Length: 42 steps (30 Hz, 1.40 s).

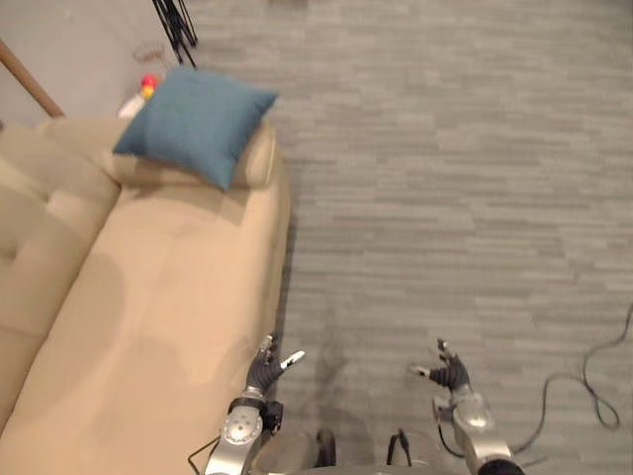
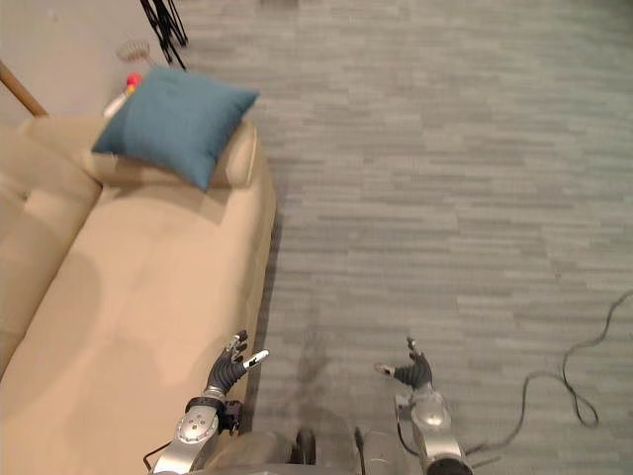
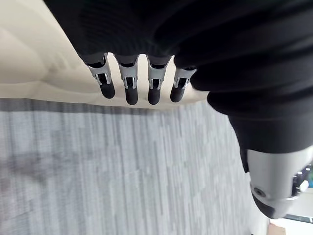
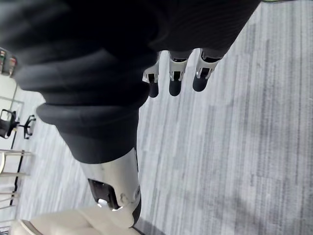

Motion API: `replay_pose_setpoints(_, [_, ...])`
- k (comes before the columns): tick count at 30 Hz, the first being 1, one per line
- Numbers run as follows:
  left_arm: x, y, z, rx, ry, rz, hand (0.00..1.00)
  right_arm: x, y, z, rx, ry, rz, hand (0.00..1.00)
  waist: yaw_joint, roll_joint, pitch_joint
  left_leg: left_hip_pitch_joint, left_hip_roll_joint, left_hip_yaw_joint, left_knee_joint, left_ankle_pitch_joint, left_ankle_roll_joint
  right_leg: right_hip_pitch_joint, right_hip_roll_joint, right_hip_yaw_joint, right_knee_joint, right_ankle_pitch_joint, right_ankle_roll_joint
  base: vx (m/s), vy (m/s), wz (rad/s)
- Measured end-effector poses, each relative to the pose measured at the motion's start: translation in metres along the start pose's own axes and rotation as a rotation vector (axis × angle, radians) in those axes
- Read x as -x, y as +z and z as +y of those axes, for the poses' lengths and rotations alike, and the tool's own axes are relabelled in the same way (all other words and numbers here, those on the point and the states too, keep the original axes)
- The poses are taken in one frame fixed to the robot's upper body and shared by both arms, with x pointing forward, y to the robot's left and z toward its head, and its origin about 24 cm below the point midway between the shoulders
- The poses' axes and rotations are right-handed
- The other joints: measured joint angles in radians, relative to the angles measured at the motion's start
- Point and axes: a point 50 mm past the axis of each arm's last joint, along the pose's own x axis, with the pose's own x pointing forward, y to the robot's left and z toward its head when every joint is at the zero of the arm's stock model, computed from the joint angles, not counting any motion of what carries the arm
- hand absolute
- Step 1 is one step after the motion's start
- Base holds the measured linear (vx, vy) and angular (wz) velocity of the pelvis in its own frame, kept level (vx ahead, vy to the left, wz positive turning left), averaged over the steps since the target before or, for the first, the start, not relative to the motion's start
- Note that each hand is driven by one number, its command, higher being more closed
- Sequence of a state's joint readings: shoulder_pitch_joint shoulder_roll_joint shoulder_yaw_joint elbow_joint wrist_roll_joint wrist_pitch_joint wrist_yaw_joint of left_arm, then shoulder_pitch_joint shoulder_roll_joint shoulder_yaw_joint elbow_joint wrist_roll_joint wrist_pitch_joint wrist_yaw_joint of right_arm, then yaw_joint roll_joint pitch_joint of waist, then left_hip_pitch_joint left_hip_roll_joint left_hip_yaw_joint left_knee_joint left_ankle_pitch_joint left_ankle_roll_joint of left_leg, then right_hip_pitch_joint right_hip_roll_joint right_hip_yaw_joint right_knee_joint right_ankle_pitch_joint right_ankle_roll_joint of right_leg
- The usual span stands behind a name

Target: Pick up cushions and gather them together orderly.

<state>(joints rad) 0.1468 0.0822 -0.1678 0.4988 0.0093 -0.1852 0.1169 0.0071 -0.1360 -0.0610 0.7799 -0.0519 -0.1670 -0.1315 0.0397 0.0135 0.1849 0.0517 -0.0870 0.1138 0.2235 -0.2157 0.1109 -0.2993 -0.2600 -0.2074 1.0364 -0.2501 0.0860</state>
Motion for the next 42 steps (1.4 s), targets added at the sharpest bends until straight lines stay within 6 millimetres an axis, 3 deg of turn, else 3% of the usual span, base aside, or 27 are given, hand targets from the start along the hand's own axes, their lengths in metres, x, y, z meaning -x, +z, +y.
replay_pose_setpoints(2, [-0.003,0.004,0.005,-0.017,0.004,-0.011,0.0,-0.001,0.002,0.001,-0.002,0.002,-0.003,0.0,-0.024,0.003,0.004,0.044,0.016,-0.017,-0.033,-0.011,-0.018,-0.093,-0.002,-0.07,-0.138,-0.021,-0.033,0.53,-0.015,0.22])
replay_pose_setpoints(4, [-0.007,0.007,0.007,-0.021,0.007,-0.021,0.0,-0.002,0.001,-0.002,0.007,-0.003,0.002,0.0,-0.031,0.028,0.027,0.105,0.057,-0.026,-0.054,-0.026,-0.046,-0.135,0.059,-0.086,-0.409,0.016,-0.023,0.62,-0.075,0.14])
replay_pose_setpoints(7, [-0.008,0.008,0.012,-0.023,0.027,-0.021,0.0,0.0,-0.006,-0.003,0.013,-0.003,0.038,0.0,-0.036,0.012,0.024,0.206,0.083,-0.056,-0.05,-0.084,-0.142,-0.132,0.161,0.023,-0.884,0.26,-0.016,0.69,-0.157,0.29])
replay_pose_setpoints(8, [-0.007,0.004,0.017,-0.03,0.048,-0.005,0.0,0.0,-0.007,-0.005,0.017,-0.008,0.041,0.0,-0.052,-0.007,0.019,0.248,0.085,-0.103,-0.02,-0.115,-0.177,-0.134,0.162,0.067,-0.877,0.365,-0.046,0.73,-0.222,0.64])
replay_pose_setpoints(9, [-0.008,0.003,0.014,-0.024,0.047,0.001,0.0,0.0,-0.007,-0.008,0.023,-0.014,0.041,0.0,-0.058,0.006,0.015,0.248,0.102,-0.123,0.008,-0.121,-0.178,-0.14,0.164,0.071,-0.836,0.418,-0.06,0.75,-0.25,0.68])
replay_pose_setpoints(10, [-0.009,0.003,0.006,-0.003,0.038,0.007,0.0,-0.002,-0.005,-0.015,0.036,-0.026,0.037,0.0,-0.062,0.057,0.009,0.216,0.148,-0.141,0.109,-0.112,-0.191,-0.147,0.193,0.035,-0.752,0.39,-0.089,0.74,-0.252,0.44])
replay_pose_setpoints(11, [-0.011,0.005,0.003,0.01,0.036,0.0,0.0,-0.003,-0.002,-0.014,0.035,-0.024,0.027,0.0,-0.06,0.078,0.006,0.119,0.187,-0.138,0.328,-0.015,-0.229,-0.126,0.215,0.005,-0.705,0.314,-0.099,0.73,-0.262,0.34])
replay_pose_setpoints(13, [-0.011,0.004,0.001,0.033,0.046,0.007,0.0,-0.004,0.001,-0.011,0.033,-0.014,0.019,0.0,-0.043,0.085,0.026,-0.013,0.241,-0.132,0.661,0.163,-0.258,0.0,0.241,-0.014,-0.743,0.26,-0.117,0.78,-0.274,0.22])
replay_pose_setpoints(14, [-0.011,0.005,0.001,0.038,0.047,0.002,0.0,-0.003,-0.001,-0.007,0.03,-0.007,0.022,0.0,-0.02,0.082,0.033,-0.121,0.296,-0.084,0.892,0.102,-0.189,0.117,0.268,-0.015,-0.796,0.241,-0.137,0.8,-0.24,0.09])
replay_pose_setpoints(16, [-0.011,0.005,0.001,0.039,0.048,0.001,0.0,-0.005,0.004,-0.005,0.022,-0.005,0.005,0.0,-0.002,0.064,0.043,-0.214,0.292,-0.053,0.964,0.049,-0.16,0.234,0.262,-0.014,-0.862,0.233,-0.144,0.61,-0.111,0.08])
replay_pose_setpoints(17, [-0.009,0.009,0.002,0.043,0.051,-0.017,0.0,-0.005,0.007,-0.008,0.01,-0.014,-0.009,0.0,0.011,0.032,0.043,-0.312,0.263,-0.015,0.893,0.015,-0.138,0.327,0.235,-0.016,-0.936,0.209,-0.123,0.68,-0.049,0.16])
replay_pose_setpoints(18, [-0.009,0.012,0.002,0.046,0.051,-0.032,0.0,-0.006,0.009,-0.009,0.007,-0.019,-0.018,0.0,0.023,0.028,0.044,-0.375,0.241,-0.004,0.796,-0.002,-0.138,0.368,0.221,-0.031,-0.968,0.189,-0.095,0.55,-0.034,0.14])
replay_pose_setpoints(19, [-0.009,0.013,0.001,0.05,0.05,-0.036,0.0,-0.006,0.009,-0.012,0.011,-0.024,-0.02,0.0,0.029,0.034,0.045,-0.406,0.235,0.004,0.726,-0.007,-0.139,0.384,0.221,-0.037,-0.979,0.179,-0.08,0.43,0.049,0.14])
replay_pose_setpoints(21, [-0.006,0.008,0.001,0.053,0.054,-0.021,0.0,-0.007,0.006,-0.026,0.022,-0.057,-0.001,0.0,0.033,0.067,0.037,-0.437,0.196,0.042,0.28,0.055,-0.174,0.455,0.209,-0.054,-0.99,0.116,-0.032,0.56,0.16,0.22])
replay_pose_setpoints(22, [-0.004,0.005,0.001,0.053,0.054,-0.012,0.0,-0.005,0.001,-0.026,0.019,-0.059,0.013,0.0,0.036,0.076,0.035,-0.433,0.186,0.068,0.181,0.185,-0.116,0.483,0.217,-0.06,-0.992,0.092,-0.017,0.59,0.161,0.29])
replay_pose_setpoints(23, [-0.003,0.002,0.002,0.051,0.056,0.003,0.0,-0.004,-0.004,-0.021,0.011,-0.054,0.04,0.0,0.046,0.055,0.034,-0.395,0.163,0.097,0.167,0.191,-0.047,0.515,0.192,-0.047,-0.993,0.074,-0.016,0.6,0.158,0.54])
replay_pose_setpoints(24, [-0.004,0.005,0.007,0.054,0.077,-0.012,0.0,-0.004,-0.003,-0.019,0.008,-0.047,0.035,0.0,0.053,0.028,0.021,-0.398,0.131,0.117,0.168,0.173,-0.019,0.516,0.169,-0.039,-0.995,0.099,-0.028,0.6,0.158,0.64])
replay_pose_setpoints(26, [-0.004,0.007,0.011,0.068,0.097,-0.021,0.0,-0.007,0.002,-0.017,0.01,-0.04,0.024,0.0,0.058,0.025,0.019,-0.4,0.136,0.143,0.224,0.1,0.029,0.519,0.157,-0.031,-0.935,0.117,0.005,0.57,0.209,0.58])
replay_pose_setpoints(28, [0.002,-0.001,0.012,0.072,0.103,0.006,0.0,-0.009,0.005,-0.014,0.013,-0.031,0.021,0.0,0.061,0.015,0.014,-0.331,0.112,0.13,0.219,0.026,0.028,0.438,0.119,-0.007,-0.622,0.102,0.087,0.56,0.206,0.5])
replay_pose_setpoints(29, [0.006,-0.006,0.013,0.069,0.105,0.024,0.0,-0.008,0.002,-0.011,0.009,-0.026,0.029,0.0,0.056,0.007,0.01,-0.267,0.08,0.1,0.193,0.001,0.032,0.352,0.076,0.018,-0.374,0.182,0.18,0.5,0.152,0.62])
replay_pose_setpoints(30, [0.007,-0.009,0.014,0.065,0.108,0.032,0.0,-0.007,-0.001,-0.01,0.008,-0.023,0.037,0.0,0.054,0.003,0.007,-0.235,0.065,0.085,0.179,-0.009,0.034,0.308,0.056,0.028,-0.25,0.185,0.183,0.51,0.105,0.93])
replay_pose_setpoints(32, [0.011,-0.014,0.018,0.053,0.118,0.051,0.0,0.002,-0.016,-0.011,0.017,-0.022,0.08,0.0,0.049,0.002,0.002,-0.1,0.02,-0.018,0.128,-0.026,0.034,0.185,0.01,-0.013,-0.005,0.089,0.068,0.56,0.038,1.25])
replay_pose_setpoints(35, [0.009,-0.011,0.024,0.054,0.151,0.042,0.0,0.007,-0.024,-0.01,0.01,-0.02,0.099,0.0,0.026,0.006,0.0,-0.017,0.01,-0.181,0.093,-0.026,0.034,0.054,0.057,-0.016,-0.168,0.011,-0.018,0.47,-0.071,1.48])
replay_pose_setpoints(37, [0.006,-0.007,0.023,0.058,0.152,0.028,0.0,0.013,-0.028,-0.009,0.001,-0.021,0.1,0.0,0.021,0.006,-0.001,0.0,0.012,-0.262,0.108,-0.03,0.028,0.0,0.116,0.078,-0.39,0.018,-0.002,0.47,-0.191,1.72])
replay_pose_setpoints(40, [0.005,-0.006,0.022,0.06,0.152,0.025,0.0,0.021,-0.037,-0.008,-0.008,-0.023,0.119,0.0,0.019,-0.014,-0.013,-0.008,0.003,-0.399,0.188,-0.081,-0.057,-0.015,0.179,0.308,-0.698,0.115,0.05,0.42,-0.294,2.01])
replay_pose_setpoints(41, [0.005,-0.009,0.024,0.051,0.156,0.037,0.0,0.026,-0.044,-0.008,-0.019,-0.028,0.139,0.0,0.004,-0.035,-0.025,-0.005,-0.018,-0.473,0.233,-0.129,-0.095,0.004,0.165,0.343,-0.713,0.233,0.051,0.42,-0.38,2.04])
replay_pose_setpoints(42, [0.005,-0.011,0.018,0.071,0.15,0.05,0.0,0.026,-0.046,-0.012,-0.012,-0.035,0.148,0.0,0.012,-0.008,-0.033,-0.004,0.008,-0.491,0.245,-0.146,-0.104,0.007,0.177,0.298,-0.685,0.217,0.034,0.4,-0.37,1.84])
